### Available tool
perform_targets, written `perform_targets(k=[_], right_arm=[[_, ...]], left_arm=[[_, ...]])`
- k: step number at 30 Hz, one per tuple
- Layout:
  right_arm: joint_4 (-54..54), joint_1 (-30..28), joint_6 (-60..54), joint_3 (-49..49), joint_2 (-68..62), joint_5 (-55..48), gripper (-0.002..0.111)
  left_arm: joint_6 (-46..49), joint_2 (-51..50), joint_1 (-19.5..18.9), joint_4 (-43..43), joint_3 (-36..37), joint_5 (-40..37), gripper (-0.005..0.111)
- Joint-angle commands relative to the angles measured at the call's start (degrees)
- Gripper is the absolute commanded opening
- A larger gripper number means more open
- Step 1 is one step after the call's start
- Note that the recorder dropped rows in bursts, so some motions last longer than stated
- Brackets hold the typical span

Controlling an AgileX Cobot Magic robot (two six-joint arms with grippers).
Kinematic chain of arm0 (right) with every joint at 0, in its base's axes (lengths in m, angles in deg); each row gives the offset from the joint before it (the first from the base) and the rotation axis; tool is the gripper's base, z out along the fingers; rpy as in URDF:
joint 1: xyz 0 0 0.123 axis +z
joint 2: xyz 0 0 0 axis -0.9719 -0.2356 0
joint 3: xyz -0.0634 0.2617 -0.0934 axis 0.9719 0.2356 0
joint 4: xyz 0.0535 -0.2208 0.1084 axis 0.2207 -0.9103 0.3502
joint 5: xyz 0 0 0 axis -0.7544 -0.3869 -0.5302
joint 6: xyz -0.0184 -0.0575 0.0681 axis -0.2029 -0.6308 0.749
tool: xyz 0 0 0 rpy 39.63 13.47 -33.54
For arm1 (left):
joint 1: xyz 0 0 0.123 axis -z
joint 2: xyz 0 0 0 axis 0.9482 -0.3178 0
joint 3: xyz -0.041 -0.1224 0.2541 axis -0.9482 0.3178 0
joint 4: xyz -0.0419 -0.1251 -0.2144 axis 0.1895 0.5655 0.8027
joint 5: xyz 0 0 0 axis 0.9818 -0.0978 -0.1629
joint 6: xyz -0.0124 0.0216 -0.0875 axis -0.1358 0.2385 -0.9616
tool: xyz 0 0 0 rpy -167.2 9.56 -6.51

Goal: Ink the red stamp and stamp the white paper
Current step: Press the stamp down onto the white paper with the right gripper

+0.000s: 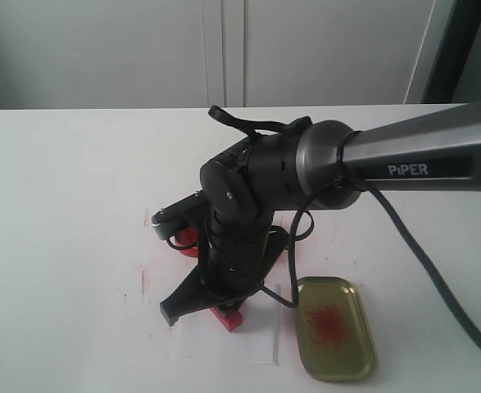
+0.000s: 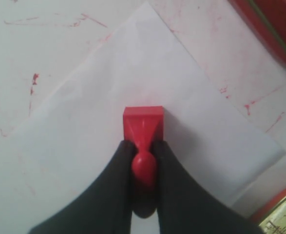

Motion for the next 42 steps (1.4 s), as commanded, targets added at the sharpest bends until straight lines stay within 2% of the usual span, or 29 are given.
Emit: perform_targets(k=[1, 18, 34, 42], right_arm=[[0.0, 0.13, -0.66, 2.37, -6.72, 0.99, 0.0], [0.0, 0.13, -0.66, 2.27, -8.99, 0.5, 0.0], [-0.38, 0.13, -0.66, 2.27, -2.32, 1.15, 0.0], [-1.13, 0.13, 3.1, 2.27, -0.19, 2.46, 0.0]], left_arm=[[-0.22, 0.02, 0.01, 0.16, 0.15, 0.17, 0.0], [-0.22, 0.02, 0.01, 0.16, 0.15, 0.17, 0.0], [-0.22, 0.02, 0.01, 0.16, 0.15, 0.17, 0.0], [-0.22, 0.02, 0.01, 0.16, 0.15, 0.17, 0.0]])
